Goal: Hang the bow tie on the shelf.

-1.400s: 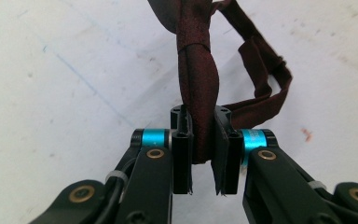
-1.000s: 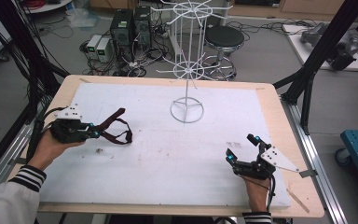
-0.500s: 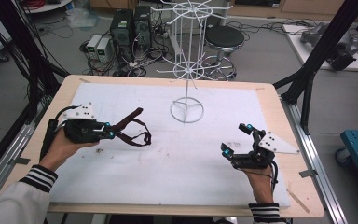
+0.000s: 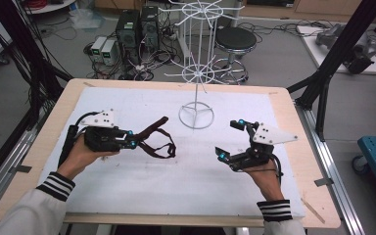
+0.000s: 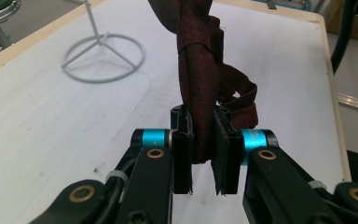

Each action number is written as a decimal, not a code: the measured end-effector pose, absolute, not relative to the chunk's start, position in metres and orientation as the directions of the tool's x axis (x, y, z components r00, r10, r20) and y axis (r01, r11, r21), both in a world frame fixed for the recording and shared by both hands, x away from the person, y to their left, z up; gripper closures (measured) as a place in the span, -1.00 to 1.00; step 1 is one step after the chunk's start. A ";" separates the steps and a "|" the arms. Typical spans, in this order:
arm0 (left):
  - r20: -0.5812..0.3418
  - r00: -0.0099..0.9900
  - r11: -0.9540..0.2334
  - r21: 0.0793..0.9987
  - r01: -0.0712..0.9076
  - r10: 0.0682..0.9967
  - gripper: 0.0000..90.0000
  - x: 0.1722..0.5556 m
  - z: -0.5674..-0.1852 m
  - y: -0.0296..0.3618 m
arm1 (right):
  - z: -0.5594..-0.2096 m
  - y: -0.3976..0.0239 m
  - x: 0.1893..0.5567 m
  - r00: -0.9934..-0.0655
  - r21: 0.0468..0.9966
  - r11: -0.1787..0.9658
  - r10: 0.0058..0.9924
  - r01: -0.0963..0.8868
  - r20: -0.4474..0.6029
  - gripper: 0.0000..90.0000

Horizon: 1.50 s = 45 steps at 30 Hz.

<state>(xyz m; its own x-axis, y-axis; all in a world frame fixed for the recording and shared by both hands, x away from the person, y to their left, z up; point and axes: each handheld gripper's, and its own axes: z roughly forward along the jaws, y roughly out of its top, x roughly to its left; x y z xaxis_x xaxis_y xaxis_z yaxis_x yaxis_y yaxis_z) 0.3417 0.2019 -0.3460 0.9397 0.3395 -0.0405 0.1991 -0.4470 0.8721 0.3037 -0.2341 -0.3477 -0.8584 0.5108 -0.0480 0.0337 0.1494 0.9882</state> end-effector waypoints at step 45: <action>-0.048 0.987 -0.434 0.894 0.111 0.153 0.76 0.335 -0.340 0.156 | -0.319 -0.156 0.342 -0.985 0.935 0.346 0.116 -0.082 -0.129 0.85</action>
<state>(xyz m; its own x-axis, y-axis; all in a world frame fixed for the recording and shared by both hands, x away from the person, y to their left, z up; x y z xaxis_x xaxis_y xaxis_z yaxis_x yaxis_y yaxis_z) 0.3354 0.1564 -0.3403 0.9871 0.1528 -0.0485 0.1110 -0.4336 0.8943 0.3418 -0.1562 -0.3195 -0.9848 0.1163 -0.1292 -0.0818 0.3456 0.9348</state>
